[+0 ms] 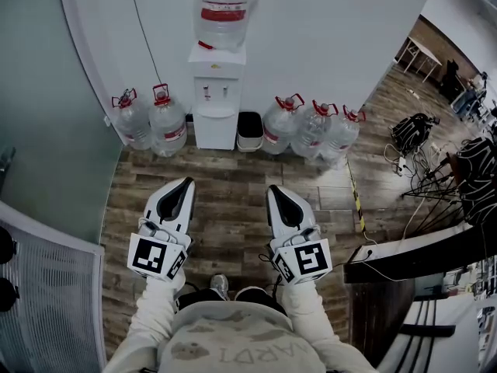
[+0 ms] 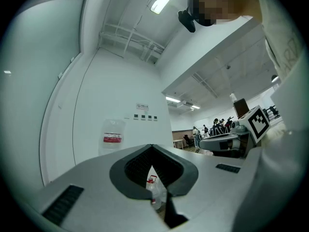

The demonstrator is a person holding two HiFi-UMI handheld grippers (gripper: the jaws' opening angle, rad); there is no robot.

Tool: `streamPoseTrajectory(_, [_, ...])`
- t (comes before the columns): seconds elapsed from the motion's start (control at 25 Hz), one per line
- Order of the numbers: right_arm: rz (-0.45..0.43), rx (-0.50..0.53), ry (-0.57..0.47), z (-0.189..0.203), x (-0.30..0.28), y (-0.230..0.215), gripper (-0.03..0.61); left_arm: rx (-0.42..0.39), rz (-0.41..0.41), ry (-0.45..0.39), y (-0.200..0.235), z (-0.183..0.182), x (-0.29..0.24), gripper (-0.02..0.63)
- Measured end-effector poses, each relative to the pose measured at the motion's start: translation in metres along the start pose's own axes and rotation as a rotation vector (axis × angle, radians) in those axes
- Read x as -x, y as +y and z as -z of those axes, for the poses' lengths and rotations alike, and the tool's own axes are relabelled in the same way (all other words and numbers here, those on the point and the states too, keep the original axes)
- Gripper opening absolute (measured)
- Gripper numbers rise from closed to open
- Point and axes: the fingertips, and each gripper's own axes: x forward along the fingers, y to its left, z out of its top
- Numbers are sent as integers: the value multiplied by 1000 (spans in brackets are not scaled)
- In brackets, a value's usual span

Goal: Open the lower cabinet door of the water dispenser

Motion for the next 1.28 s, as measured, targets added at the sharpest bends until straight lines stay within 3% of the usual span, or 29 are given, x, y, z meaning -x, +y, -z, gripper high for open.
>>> streamPoseTrajectory(0.56, [19, 28, 18, 13, -72, -2, 9, 35, 30, 4, 59, 21, -40, 2])
streamPoseTrajectory(0.88, [7, 23, 22, 26, -118, -36, 9, 31, 11, -1, 86, 32, -86, 2])
streamPoseTrajectory(1.28, [-44, 22, 1, 27, -214, -102, 9, 8, -10, -4, 129, 35, -185, 2])
